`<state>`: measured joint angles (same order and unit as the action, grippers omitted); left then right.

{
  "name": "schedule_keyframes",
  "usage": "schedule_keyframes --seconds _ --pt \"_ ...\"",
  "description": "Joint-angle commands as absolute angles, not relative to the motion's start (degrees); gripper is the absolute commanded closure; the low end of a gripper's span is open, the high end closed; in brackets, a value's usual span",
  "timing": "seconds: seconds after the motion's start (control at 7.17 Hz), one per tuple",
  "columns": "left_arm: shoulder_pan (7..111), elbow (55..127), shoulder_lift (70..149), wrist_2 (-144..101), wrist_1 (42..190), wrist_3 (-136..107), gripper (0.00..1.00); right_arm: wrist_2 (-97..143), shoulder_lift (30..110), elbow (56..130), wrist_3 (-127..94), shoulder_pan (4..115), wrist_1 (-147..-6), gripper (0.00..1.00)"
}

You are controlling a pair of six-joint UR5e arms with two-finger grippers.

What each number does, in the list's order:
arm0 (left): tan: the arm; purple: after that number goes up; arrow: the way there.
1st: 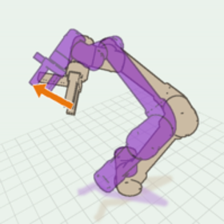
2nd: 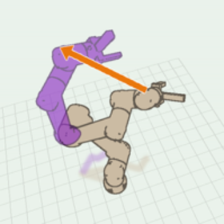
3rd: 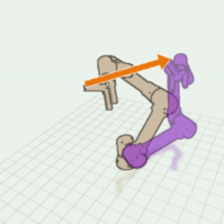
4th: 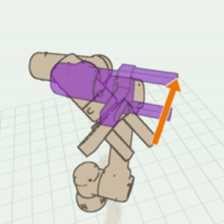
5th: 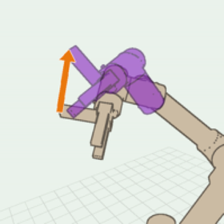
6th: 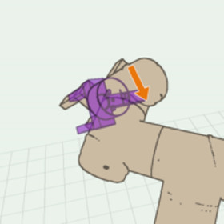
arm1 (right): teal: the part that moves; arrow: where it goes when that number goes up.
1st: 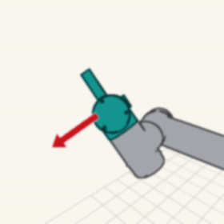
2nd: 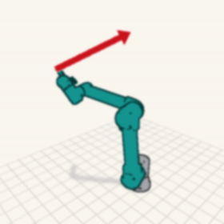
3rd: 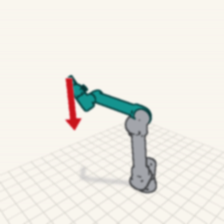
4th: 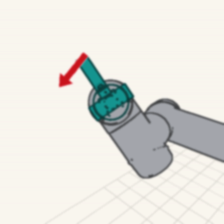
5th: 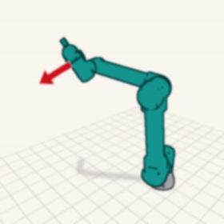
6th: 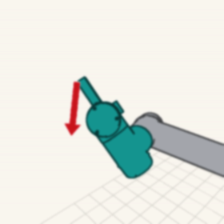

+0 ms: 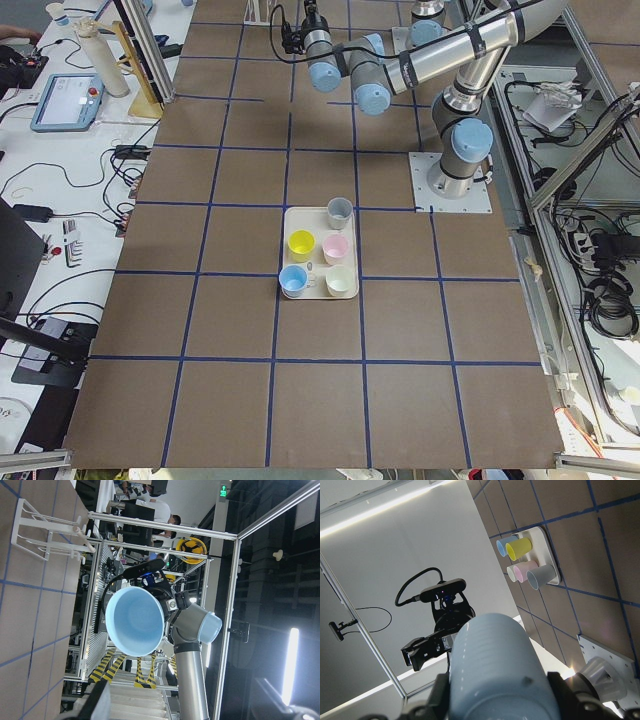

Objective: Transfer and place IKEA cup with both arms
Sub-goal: 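Carry the cup toward the table center while the left gripper rises to meet it, then close the left gripper on the cup's open end beside the right gripper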

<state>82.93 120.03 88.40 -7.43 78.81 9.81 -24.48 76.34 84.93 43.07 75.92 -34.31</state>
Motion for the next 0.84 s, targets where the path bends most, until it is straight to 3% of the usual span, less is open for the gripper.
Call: schedule_keyframes --seconds 0.0,0.7 --pt "84.7 120.1 89.3 -9.7 77.0 11.5 0.0 -23.7 76.5 85.0 43.2 79.4 -34.4 0.59" --pt "85.8 120.1 90.8 -11.7 76.2 11.7 0.02 -17.7 76.9 86.2 44.7 87.3 -34.6 0.58"
